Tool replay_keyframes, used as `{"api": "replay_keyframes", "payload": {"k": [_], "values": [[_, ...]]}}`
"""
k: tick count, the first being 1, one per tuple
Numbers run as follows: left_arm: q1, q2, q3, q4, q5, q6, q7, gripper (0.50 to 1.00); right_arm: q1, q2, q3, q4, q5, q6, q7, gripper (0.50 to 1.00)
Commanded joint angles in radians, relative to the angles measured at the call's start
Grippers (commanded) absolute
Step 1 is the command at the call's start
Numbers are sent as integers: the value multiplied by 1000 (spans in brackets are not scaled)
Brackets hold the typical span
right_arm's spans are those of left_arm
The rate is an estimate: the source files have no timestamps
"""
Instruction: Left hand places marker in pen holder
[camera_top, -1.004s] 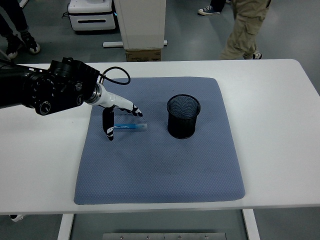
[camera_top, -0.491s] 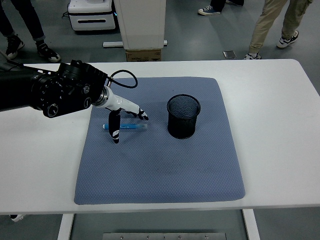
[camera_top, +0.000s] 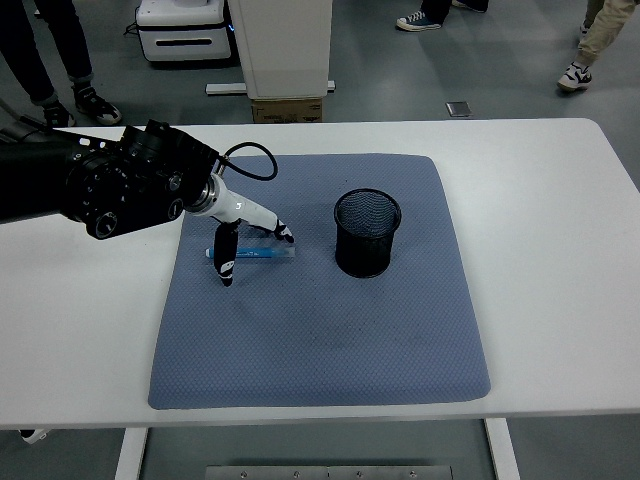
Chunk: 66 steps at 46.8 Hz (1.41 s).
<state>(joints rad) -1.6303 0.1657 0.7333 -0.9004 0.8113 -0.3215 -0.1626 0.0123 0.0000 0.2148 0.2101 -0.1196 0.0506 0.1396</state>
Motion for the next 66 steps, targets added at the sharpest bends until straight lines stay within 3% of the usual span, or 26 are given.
{"api": "replay_keyframes", "payload": {"k": [1,14,25,32,38,52,66], "values": [[-2,-5,0,1,0,1,0,924,0,0,0,0,0,0,0,1000],[-6,-14,-2,1,15,1,0,795,0,0,0,0,0,0,0,1000],[-6,-15,-2,1,22,1,0,789,0,0,0,0,0,0,0,1000],[-6,-22,-2,1,26,2,0,757,0,0,0,0,0,0,0,1000],[-5,-26,-2,1,34,4,0,695,0,0,0,0,0,0,0,1000],[3,-32,-2,0,39,4,0,686,0,0,0,0,0,0,0,1000],[3,-32,-2,0,57,7,0,637,0,0,0,0,0,0,0,1000]]}}
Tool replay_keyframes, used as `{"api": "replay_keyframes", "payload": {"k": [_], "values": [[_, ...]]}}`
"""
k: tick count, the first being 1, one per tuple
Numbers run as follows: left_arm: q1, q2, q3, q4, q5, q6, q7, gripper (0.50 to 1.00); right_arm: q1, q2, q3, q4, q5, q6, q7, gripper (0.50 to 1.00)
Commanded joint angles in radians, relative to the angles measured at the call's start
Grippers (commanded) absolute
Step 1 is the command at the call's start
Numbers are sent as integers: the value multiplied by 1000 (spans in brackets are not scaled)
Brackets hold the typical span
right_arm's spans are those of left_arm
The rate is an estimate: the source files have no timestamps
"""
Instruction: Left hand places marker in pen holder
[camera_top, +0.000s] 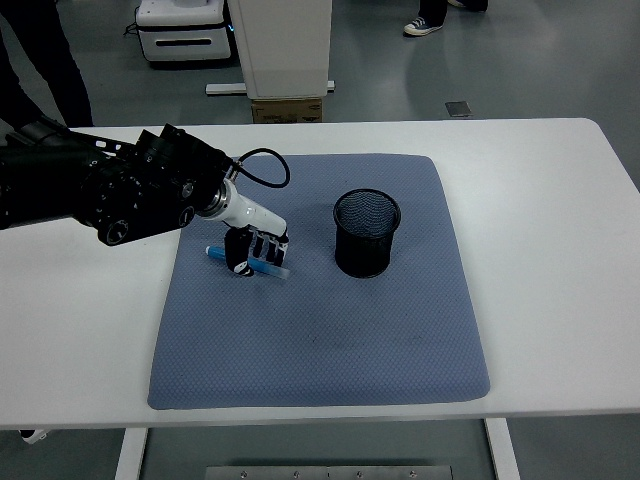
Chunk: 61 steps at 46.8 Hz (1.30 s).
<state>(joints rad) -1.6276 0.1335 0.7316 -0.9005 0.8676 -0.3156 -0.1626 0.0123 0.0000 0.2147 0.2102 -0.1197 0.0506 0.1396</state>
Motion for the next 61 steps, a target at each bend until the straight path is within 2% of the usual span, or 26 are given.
{"api": "replay_keyframes", "payload": {"k": [1,30,37,61], "values": [[0,0,0,0,2,1,0,634,0,0,0,0,0,0,0,1000],[8,-2,2,0,5,1,0,587,0,0,0,0,0,0,0,1000],[8,-2,2,0,7,1,0,561,0,0,0,0,0,0,0,1000],[9,-2,2,-1,13,-3,-2,563,0,0,0,0,0,0,0,1000]]}}
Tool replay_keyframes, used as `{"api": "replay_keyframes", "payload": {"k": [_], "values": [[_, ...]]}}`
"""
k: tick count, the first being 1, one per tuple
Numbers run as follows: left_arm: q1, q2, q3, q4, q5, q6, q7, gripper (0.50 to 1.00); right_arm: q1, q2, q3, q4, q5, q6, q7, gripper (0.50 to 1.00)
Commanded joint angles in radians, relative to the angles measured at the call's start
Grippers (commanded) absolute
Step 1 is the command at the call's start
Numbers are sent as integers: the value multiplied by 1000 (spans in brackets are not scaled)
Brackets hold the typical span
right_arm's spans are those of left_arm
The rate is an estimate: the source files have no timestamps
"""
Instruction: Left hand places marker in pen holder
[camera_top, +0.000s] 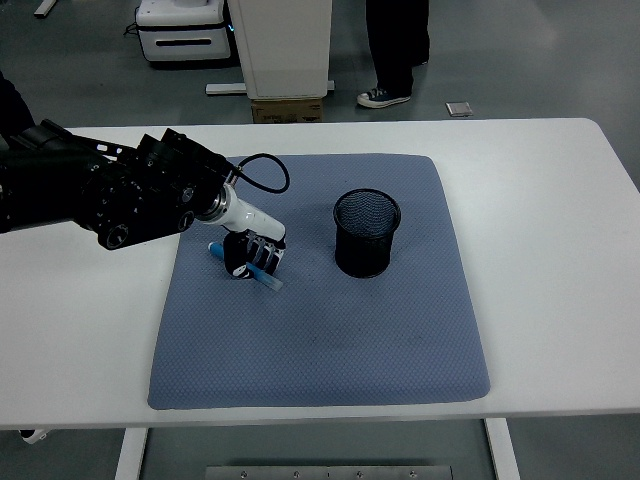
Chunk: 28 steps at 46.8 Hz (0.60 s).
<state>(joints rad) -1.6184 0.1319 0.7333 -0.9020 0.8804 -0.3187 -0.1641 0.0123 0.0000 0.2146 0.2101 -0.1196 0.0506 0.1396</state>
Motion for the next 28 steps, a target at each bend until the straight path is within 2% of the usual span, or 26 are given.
{"api": "replay_keyframes", "payload": {"k": [1,5,9,28], "values": [[0,0,0,0,0,0,0,561,0,0,0,0,0,0,0,1000],[-2,2,0,0,0,0,-2,549,0,0,0,0,0,0,0,1000],[-2,2,0,2,0,0,0,500,0,0,0,0,0,0,0,1000],[-11,8,-2,2,-3,0,-2,500,0,0,0,0,0,0,0,1000]]}}
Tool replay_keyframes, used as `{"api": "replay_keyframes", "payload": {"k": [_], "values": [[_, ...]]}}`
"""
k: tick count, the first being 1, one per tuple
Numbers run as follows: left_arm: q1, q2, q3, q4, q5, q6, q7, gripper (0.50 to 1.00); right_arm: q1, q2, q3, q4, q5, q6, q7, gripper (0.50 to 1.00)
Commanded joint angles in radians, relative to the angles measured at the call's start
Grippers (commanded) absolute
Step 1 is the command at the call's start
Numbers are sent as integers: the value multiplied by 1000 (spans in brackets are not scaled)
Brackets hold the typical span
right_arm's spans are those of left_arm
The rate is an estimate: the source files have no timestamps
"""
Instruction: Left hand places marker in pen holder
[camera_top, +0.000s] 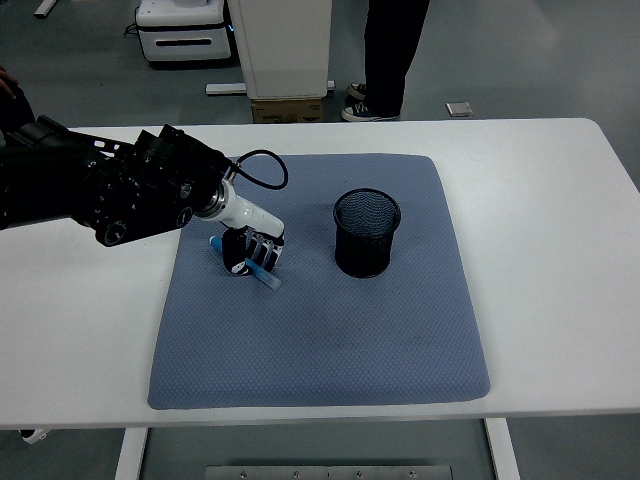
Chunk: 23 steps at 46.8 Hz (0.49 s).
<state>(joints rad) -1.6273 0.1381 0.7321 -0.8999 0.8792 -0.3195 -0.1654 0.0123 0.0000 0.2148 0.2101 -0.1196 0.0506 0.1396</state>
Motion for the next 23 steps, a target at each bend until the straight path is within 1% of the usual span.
{"api": "replay_keyframes", "payload": {"k": [1,23], "values": [[-2,1,-2,-1,-2,0,0,500,0,0,0,0,0,0,0,1000],[-9,8,-14,15,-68,0,-5,500,0,0,0,0,0,0,0,1000]]}}
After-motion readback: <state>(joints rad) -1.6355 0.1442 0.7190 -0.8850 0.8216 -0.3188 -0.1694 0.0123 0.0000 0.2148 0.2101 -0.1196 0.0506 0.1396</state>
